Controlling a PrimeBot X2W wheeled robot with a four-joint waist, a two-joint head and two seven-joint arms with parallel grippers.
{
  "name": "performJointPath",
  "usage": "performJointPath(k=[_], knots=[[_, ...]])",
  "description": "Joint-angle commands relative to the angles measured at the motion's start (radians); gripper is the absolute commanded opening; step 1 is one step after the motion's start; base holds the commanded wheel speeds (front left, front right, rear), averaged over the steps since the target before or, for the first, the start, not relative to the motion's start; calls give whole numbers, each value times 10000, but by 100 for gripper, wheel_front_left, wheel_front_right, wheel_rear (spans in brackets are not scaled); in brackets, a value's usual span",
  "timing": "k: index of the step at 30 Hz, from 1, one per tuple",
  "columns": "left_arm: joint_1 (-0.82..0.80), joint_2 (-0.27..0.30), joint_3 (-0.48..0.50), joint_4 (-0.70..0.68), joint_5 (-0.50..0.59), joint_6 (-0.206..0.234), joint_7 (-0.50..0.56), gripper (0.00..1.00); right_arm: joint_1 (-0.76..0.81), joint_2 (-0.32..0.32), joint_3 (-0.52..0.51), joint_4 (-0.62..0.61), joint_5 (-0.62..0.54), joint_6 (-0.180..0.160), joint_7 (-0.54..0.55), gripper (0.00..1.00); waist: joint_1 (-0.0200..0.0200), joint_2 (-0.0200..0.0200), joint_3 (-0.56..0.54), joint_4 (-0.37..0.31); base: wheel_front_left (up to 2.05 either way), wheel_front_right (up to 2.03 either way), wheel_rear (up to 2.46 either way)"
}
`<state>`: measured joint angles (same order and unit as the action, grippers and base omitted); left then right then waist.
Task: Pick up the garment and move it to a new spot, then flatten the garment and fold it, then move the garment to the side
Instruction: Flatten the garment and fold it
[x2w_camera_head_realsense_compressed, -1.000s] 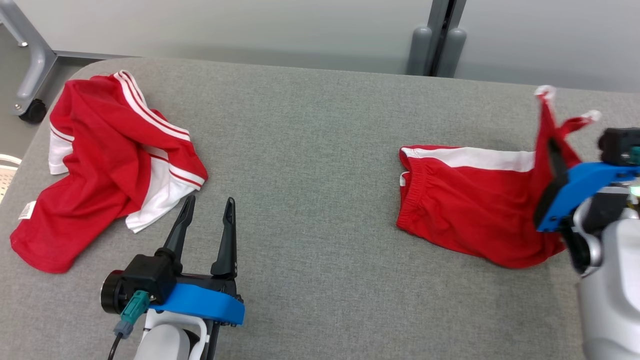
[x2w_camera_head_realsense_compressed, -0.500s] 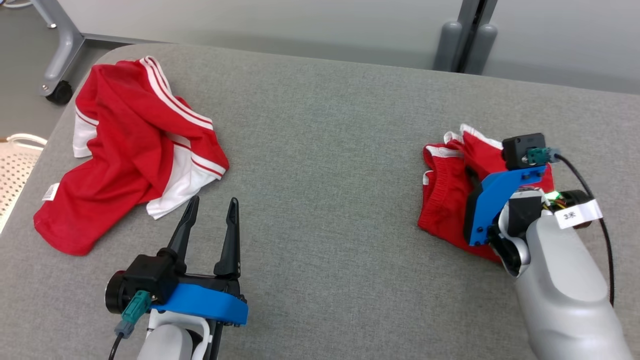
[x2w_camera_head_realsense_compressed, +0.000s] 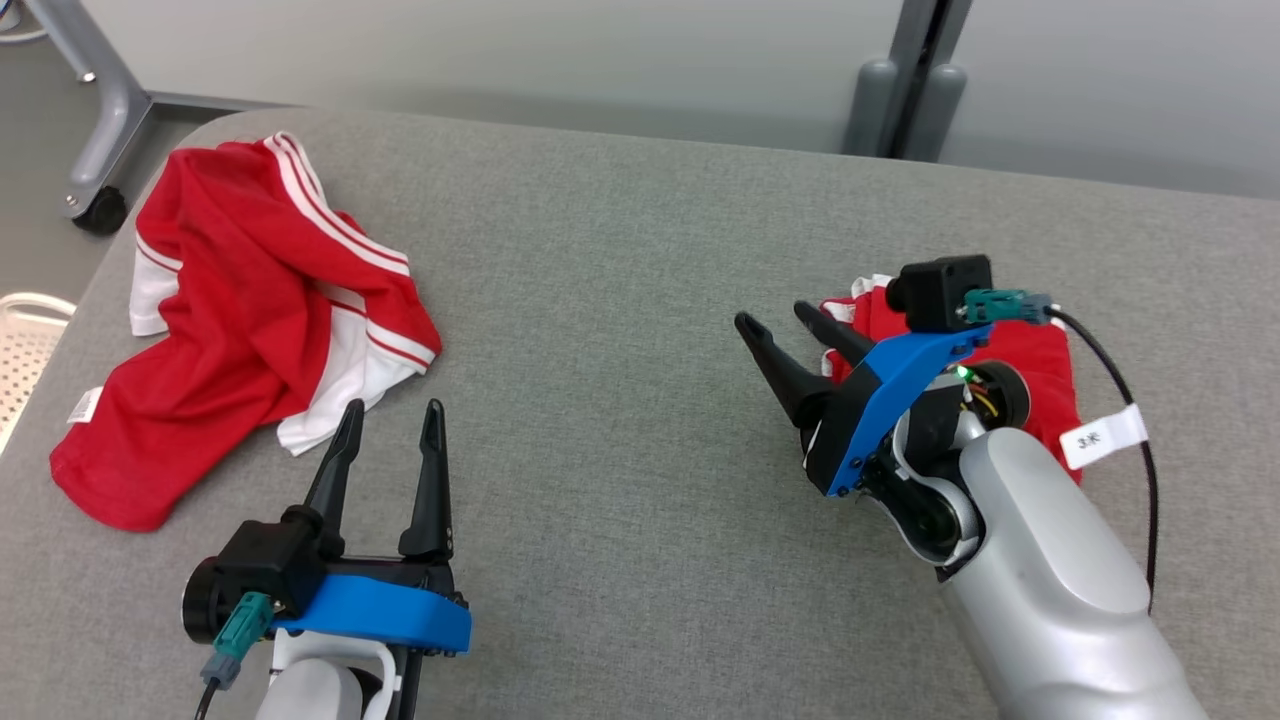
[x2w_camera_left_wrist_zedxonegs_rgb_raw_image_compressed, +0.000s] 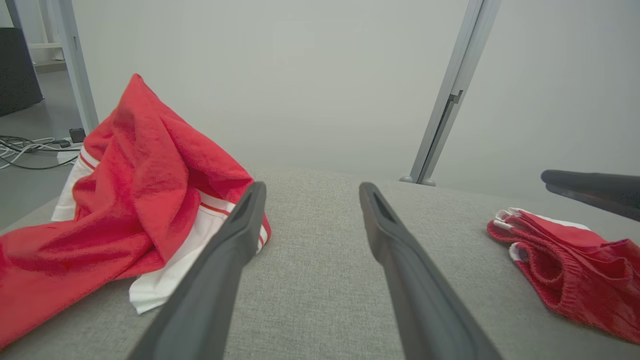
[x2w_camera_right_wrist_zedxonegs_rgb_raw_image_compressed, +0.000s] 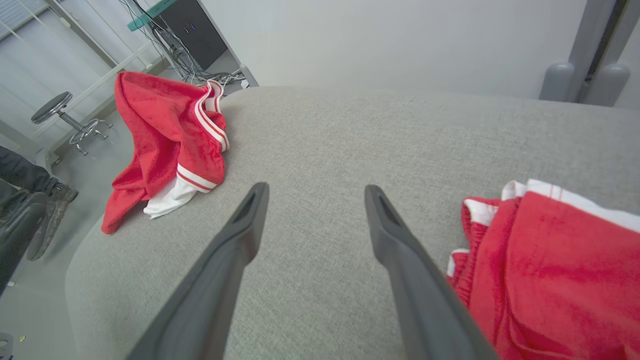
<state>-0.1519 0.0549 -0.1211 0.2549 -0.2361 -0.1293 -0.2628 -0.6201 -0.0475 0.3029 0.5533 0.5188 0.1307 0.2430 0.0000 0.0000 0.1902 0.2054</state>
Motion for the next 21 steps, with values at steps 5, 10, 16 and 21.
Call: performJointPath(k=[5, 10, 16, 21], knots=[[206, -16, 84, -73, 79, -9, -29, 100, 871, -843, -765, -1313, -707, 1, -247, 100, 0, 0, -318, -357, 0, 0, 0], [227, -20, -39, -83, 58, -9, -29, 100, 1758, -1529, -1812, -1680, -2242, 1, -242, 100, 0, 0, -398, -404, 0, 0, 0], [218, -14, -77, -45, 11, -9, -29, 100, 2803, -1420, -2698, -2123, -3475, 1, -121, 100, 0, 0, -420, -406, 0, 0, 0], [123, -4, -131, -19, -2, -9, -29, 100, 3081, -1203, -3343, -2012, -4170, 1, -233, 100, 0, 0, -378, -350, 0, 0, 0]])
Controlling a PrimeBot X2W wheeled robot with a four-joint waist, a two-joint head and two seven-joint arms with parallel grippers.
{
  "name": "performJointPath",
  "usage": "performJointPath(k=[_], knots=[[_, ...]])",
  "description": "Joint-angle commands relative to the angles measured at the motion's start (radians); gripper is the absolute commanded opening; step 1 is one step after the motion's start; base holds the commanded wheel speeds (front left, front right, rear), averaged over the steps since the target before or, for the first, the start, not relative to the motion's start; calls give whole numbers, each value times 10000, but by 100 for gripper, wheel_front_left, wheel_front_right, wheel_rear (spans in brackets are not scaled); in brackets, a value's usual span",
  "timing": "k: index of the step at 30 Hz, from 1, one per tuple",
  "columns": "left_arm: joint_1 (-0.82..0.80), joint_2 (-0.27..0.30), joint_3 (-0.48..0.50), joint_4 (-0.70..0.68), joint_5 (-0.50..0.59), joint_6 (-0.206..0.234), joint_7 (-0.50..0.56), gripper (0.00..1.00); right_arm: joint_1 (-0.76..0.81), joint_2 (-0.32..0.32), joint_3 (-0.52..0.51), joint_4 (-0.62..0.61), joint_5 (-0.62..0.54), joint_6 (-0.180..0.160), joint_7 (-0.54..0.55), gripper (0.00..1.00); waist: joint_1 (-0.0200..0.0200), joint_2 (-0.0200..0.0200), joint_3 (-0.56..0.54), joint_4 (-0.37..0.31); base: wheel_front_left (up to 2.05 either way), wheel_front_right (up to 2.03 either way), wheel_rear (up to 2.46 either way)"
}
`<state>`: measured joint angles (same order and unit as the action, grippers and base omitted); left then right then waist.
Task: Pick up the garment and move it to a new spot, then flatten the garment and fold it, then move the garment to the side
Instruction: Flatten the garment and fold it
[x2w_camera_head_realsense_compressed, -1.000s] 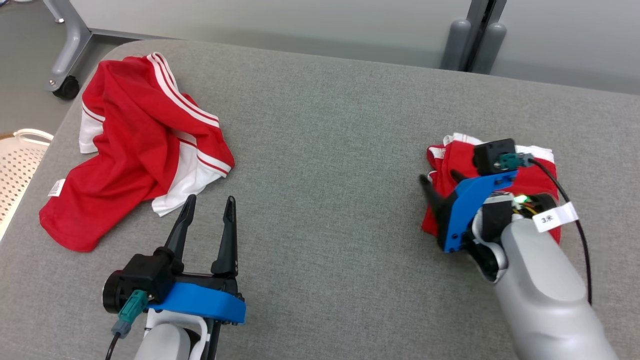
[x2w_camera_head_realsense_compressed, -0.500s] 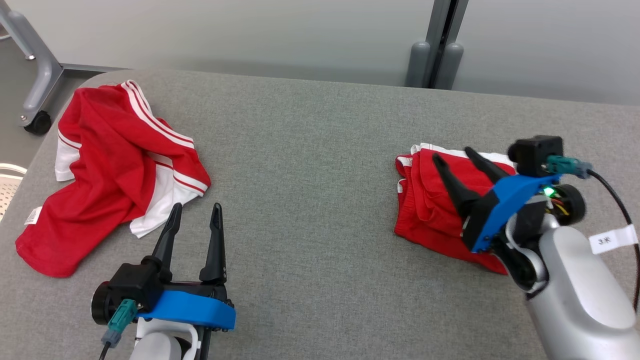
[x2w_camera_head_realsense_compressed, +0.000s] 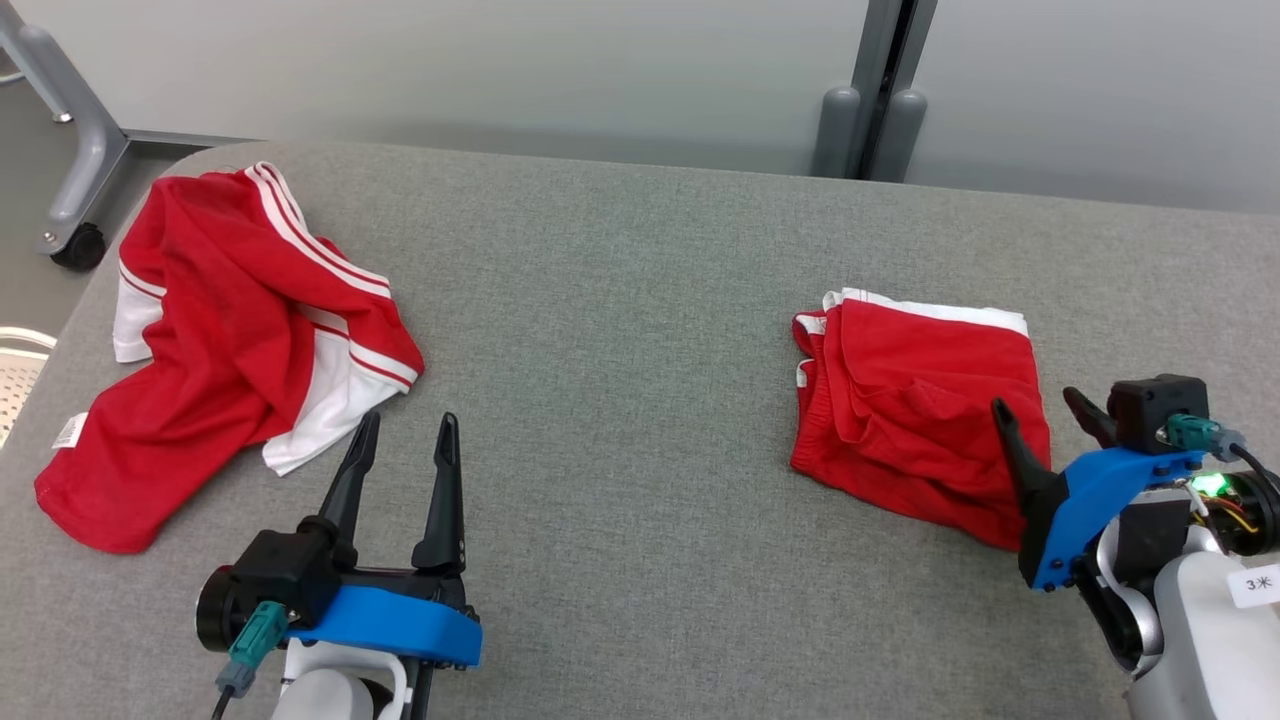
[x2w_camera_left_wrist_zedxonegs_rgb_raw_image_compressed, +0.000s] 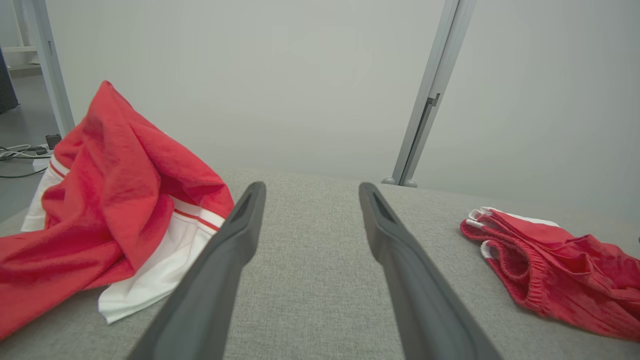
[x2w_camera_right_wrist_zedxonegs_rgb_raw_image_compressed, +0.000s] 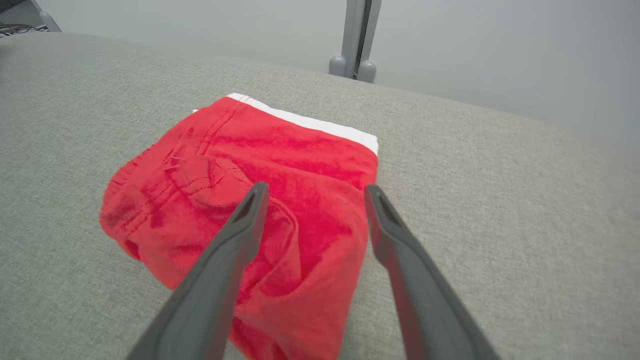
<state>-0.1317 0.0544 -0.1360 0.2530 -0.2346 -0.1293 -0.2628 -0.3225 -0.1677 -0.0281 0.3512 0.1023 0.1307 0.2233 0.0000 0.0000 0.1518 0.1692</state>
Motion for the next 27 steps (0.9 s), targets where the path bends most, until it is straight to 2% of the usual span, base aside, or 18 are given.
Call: performJointPath(k=[1, 4, 12, 20, 22, 23, 24, 26, 27], knots=[[-104, 9, 3, 5, -24, -9, -29, 100, 117, 57, -111, 60, -92, 1, -57, 100, 0, 0, 8, 39, 0, 0, 0], [-118, 31, -57, 13, -48, -9, -29, 100, 50, 175, -116, 183, -166, 1, -81, 100, 0, 0, 22, 132, 0, 0, 0], [-26, 105, 33, -4, -103, -9, -29, 100, -464, 257, 819, 449, 22, 1, -16, 100, 0, 0, 70, 227, 0, 0, 0], [-118, 103, -11, -41, -51, -9, -29, 100, -1230, 335, 1077, 1485, -155, 1, 198, 100, 0, 0, 147, 325, 0, 0, 0], [-124, 99, -46, -41, -51, -9, -29, 100, -1384, 326, 1097, 1741, -242, 1, 234, 91, 0, 0, 165, 365, 0, 0, 0], [-126, 98, -60, -35, -53, -9, -29, 100, -1442, 314, 1126, 1859, -269, 1, 271, 81, 0, 0, 169, 386, 0, 0, 0], [-126, 99, -74, -28, -59, -9, -29, 100, -1468, 310, 1195, 1970, -314, 1, 280, 47, 0, 0, 170, 407, 0, 0, 0], [-113, 97, -75, -26, -75, -9, -29, 100, -1507, 305, 1356, 2039, -372, 1, 218, 0, 0, 0, 170, 437, 0, 0, 0], [-101, 95, -55, -33, -82, -9, -29, 100, -1477, 326, 1436, 2079, -364, 1, 258, 0, 0, 0, 168, 441, 0, 0, 0]])
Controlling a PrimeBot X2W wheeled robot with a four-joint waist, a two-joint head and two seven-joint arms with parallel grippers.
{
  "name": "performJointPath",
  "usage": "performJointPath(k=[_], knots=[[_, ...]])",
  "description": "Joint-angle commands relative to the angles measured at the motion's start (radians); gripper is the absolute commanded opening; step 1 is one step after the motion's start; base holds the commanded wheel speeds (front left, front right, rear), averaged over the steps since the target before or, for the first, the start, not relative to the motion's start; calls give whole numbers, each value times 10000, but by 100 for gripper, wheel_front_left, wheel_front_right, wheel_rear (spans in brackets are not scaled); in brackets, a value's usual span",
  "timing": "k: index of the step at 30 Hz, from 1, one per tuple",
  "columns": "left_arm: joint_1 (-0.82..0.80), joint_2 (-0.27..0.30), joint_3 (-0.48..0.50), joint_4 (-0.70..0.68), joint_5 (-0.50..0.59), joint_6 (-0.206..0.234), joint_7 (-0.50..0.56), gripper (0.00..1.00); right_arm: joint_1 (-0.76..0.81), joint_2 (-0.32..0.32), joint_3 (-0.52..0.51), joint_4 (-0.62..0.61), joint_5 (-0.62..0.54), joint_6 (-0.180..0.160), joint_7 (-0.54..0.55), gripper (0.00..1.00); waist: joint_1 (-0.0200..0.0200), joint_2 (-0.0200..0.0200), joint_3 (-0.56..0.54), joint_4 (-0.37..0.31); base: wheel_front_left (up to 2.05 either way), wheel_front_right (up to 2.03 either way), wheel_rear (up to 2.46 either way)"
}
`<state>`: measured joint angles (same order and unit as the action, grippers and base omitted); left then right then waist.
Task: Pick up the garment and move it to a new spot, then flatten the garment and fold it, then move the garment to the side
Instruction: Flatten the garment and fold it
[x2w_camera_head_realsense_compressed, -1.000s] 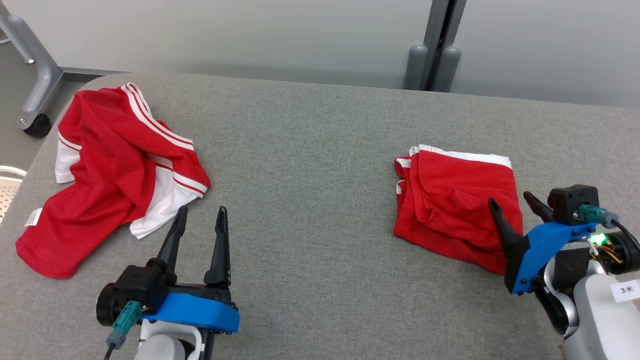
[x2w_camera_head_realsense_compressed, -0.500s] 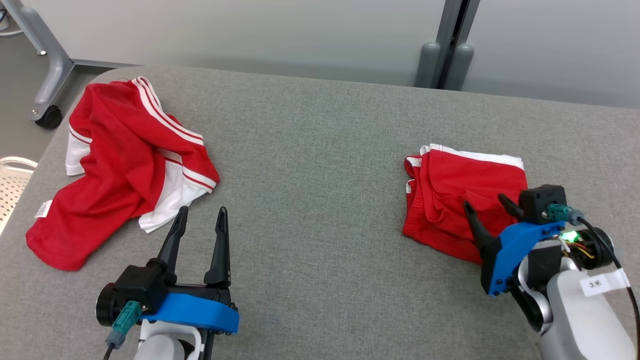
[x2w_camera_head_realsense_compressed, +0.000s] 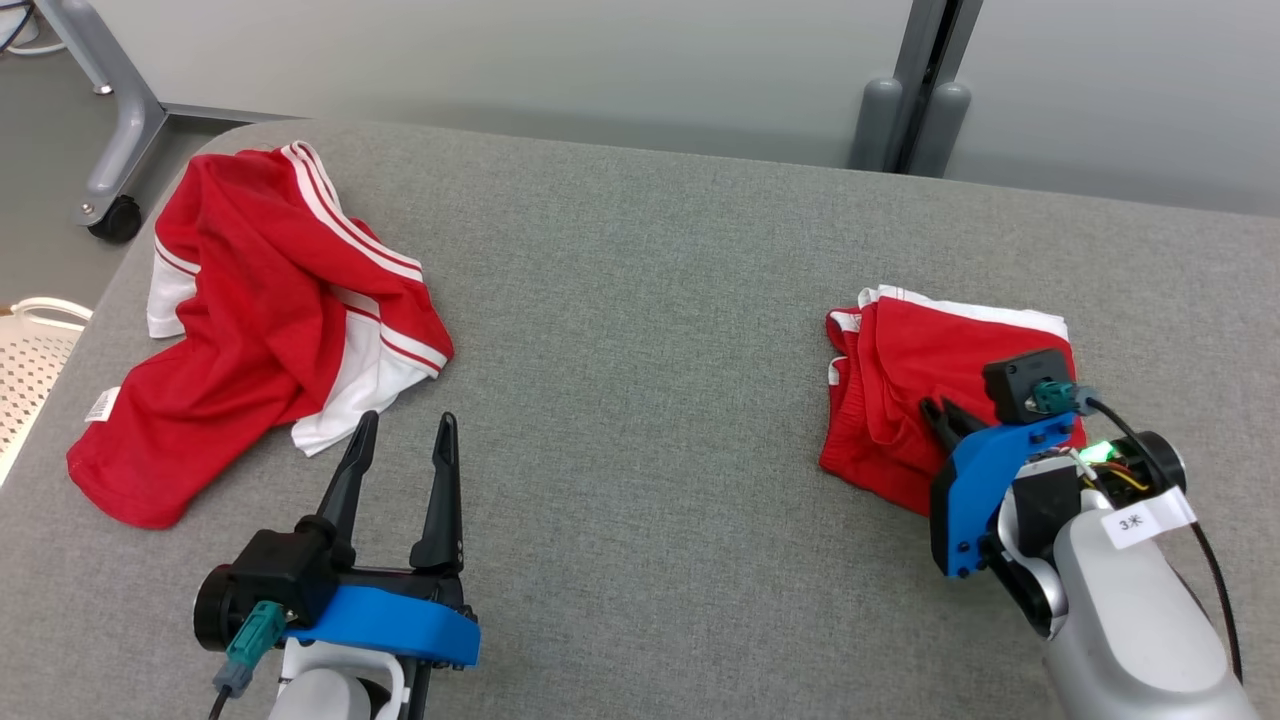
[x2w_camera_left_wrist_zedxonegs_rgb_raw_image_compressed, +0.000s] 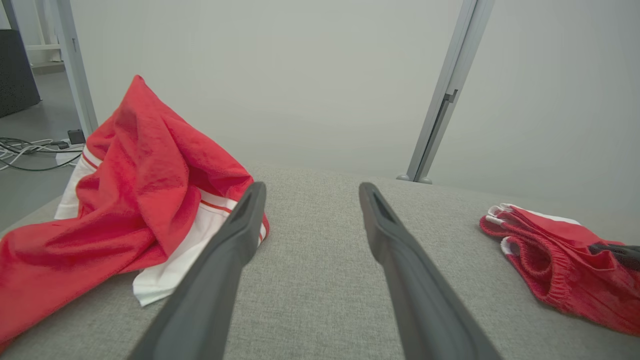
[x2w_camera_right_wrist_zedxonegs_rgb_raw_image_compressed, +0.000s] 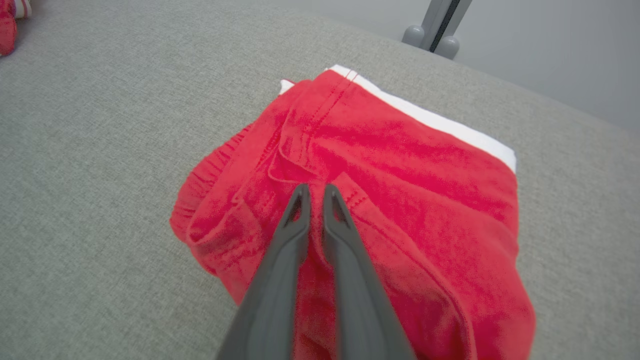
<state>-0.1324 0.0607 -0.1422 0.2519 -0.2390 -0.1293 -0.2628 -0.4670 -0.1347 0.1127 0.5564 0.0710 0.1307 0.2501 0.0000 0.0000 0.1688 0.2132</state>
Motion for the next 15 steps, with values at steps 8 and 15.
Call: performJointPath(k=[8, 15], knots=[[35, 26, 161, -34, -24, -9, -29, 100, 417, 183, 866, -614, 51, 1, -121, 0, 0, 0, -86, -58, 0, 0, 0], [68, -3, 202, -63, -13, -9, -29, 100, 1030, 349, 1678, -1290, 288, 1, 150, 0, 0, 0, -128, -146, 0, 0, 0]])
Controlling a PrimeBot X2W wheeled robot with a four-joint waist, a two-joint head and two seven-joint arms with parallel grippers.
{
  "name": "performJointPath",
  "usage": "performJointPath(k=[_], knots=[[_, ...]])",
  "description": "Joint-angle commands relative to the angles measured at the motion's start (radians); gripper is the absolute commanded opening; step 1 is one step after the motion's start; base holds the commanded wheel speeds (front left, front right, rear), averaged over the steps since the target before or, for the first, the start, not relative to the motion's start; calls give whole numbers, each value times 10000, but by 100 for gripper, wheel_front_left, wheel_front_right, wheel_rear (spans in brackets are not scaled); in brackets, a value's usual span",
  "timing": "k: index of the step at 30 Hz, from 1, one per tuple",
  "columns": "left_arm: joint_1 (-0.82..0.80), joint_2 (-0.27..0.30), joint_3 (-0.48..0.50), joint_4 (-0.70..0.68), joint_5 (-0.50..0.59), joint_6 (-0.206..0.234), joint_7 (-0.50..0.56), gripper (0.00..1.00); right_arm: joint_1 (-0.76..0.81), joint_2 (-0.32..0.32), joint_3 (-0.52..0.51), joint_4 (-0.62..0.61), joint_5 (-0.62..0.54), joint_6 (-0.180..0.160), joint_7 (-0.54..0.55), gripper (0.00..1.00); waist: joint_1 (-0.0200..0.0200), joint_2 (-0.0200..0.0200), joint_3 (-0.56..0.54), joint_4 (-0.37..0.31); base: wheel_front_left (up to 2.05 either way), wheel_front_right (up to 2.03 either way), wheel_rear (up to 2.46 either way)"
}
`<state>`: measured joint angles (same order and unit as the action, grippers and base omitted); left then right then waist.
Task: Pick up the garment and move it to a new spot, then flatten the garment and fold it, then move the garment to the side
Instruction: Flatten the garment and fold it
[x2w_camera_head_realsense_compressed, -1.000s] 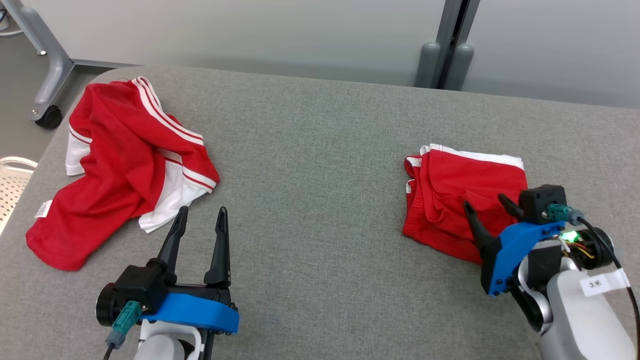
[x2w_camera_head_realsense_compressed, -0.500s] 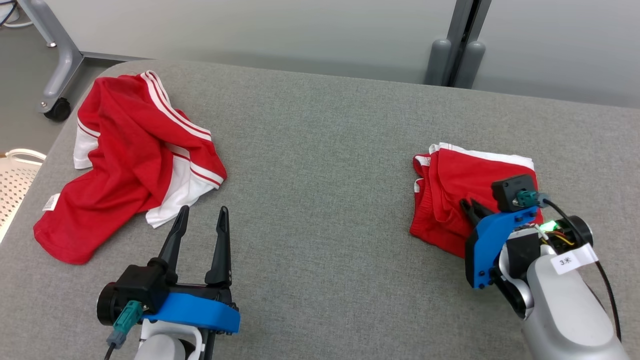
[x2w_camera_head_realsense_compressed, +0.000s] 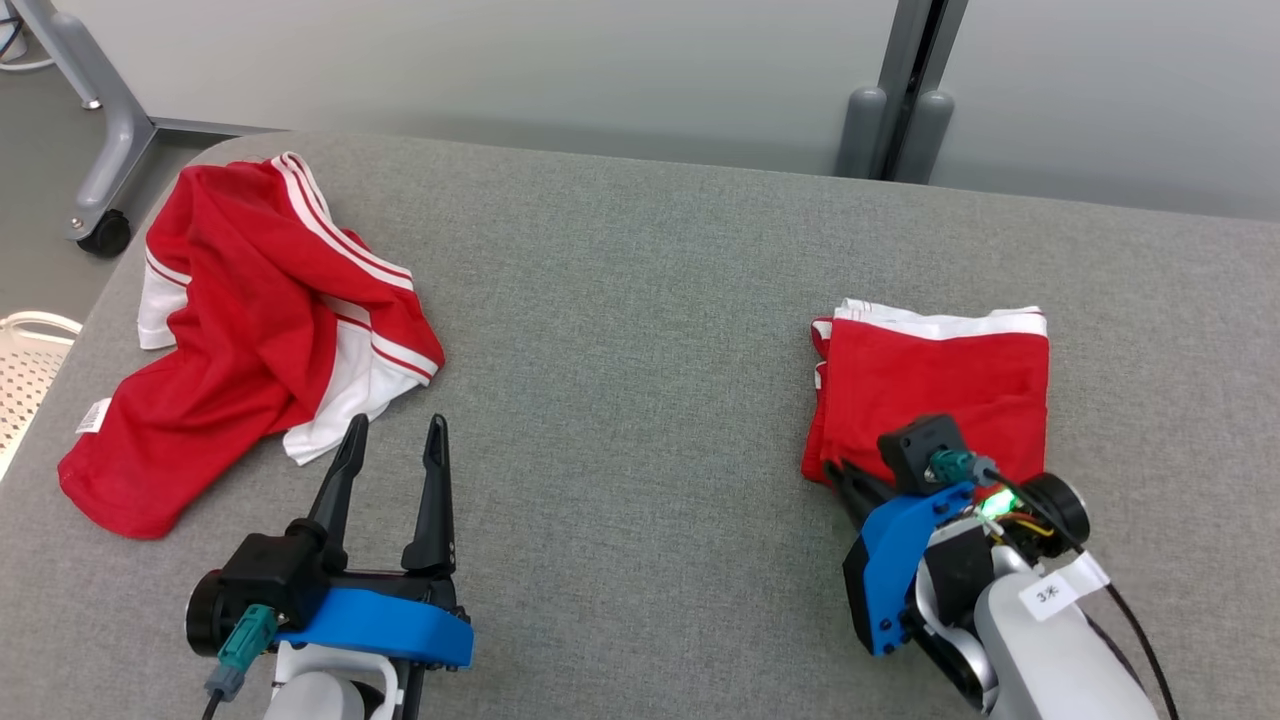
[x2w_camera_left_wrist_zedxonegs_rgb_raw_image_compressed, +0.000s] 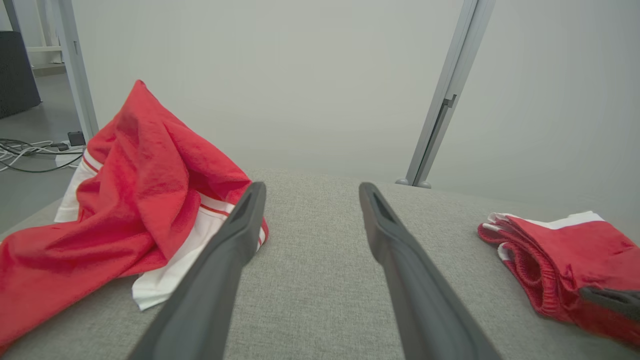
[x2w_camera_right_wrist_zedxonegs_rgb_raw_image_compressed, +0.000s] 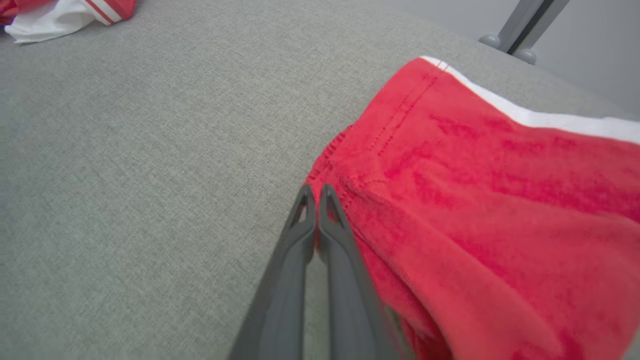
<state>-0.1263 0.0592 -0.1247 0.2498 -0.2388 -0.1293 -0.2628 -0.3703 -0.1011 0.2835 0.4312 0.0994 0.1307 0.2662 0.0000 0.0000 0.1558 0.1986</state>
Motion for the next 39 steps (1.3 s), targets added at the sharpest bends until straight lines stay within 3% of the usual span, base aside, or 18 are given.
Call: performJointPath(k=[1, 2, 8, 14, 22, 31, 39], knots=[[-4, 9, 15, -39, -14, -9, -29, 100, 133, 20, 46, -47, 9, 1, 29, 50, 0, 0, 0, -1, 0, 0, 0], [-18, 7, 3, -32, -14, -9, -29, 100, 197, 32, 96, -28, 61, 1, 63, 100, 0, 0, -4, 1, 0, 0, 0], [28, 4, 54, 19, -3, -9, -29, 100, 516, 177, 276, -382, 575, 1, -101, 100, 0, 0, -139, -47, 0, 0, 0], [246, 31, 287, 2, 11, -9, -29, 100, 1131, 376, -97, -1790, 1807, 1, -685, 100, 0, 0, -418, -250, 0, 0, 0], [592, 108, 637, 24, 77, -9, -29, 100, 2191, 484, -2267, -3282, 1418, 1, -1918, 100, 0, 0, -775, -689, 0, 0, 0], [858, 222, 882, 191, 163, -6, -29, 100, 3095, 506, -4149, -3505, 1261, 1, -2554, 100, 0, 0, -1153, -1194, 0, 0, 0], [1108, 361, 1047, 755, 100, 9, -29, 100, 3654, 506, -4439, -3036, 1387, 3, -2993, 100, 0, 0, -1606, -1593, 0, 0, 0]])
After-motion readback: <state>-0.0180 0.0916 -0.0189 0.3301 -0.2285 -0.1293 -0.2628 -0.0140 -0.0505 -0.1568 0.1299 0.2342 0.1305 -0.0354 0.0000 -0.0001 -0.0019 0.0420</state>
